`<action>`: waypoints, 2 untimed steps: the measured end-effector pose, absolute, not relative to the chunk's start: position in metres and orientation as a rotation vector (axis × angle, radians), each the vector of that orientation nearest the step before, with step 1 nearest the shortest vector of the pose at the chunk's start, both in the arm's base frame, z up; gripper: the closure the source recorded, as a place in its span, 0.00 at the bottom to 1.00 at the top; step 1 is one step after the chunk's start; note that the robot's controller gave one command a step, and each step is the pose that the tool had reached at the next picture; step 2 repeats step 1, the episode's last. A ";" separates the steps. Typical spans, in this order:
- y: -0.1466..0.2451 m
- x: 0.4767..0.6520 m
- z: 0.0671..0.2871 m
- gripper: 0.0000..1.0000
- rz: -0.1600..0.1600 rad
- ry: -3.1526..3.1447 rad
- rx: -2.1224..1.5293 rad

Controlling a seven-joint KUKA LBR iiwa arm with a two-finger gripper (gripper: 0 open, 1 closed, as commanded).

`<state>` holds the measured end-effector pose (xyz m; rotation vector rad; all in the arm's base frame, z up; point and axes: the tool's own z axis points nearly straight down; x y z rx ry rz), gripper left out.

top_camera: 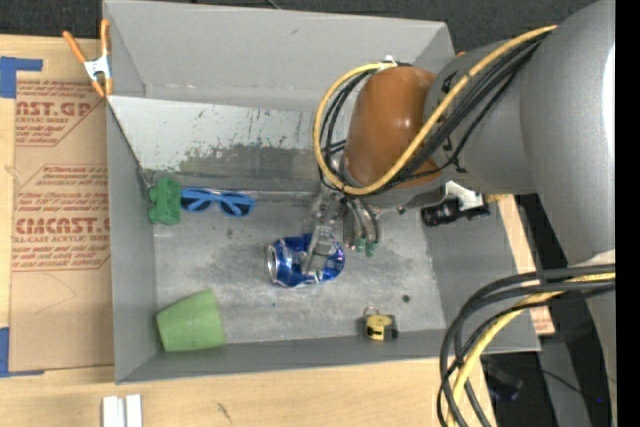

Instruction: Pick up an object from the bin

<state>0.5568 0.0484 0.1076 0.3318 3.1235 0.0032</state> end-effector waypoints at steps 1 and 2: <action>0.063 0.567 0.236 1.00 0.006 3.109 0.376; 0.063 0.567 0.236 1.00 0.006 3.109 0.376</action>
Offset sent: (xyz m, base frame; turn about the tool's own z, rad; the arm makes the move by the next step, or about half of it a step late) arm 0.0076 0.0127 0.1235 0.0312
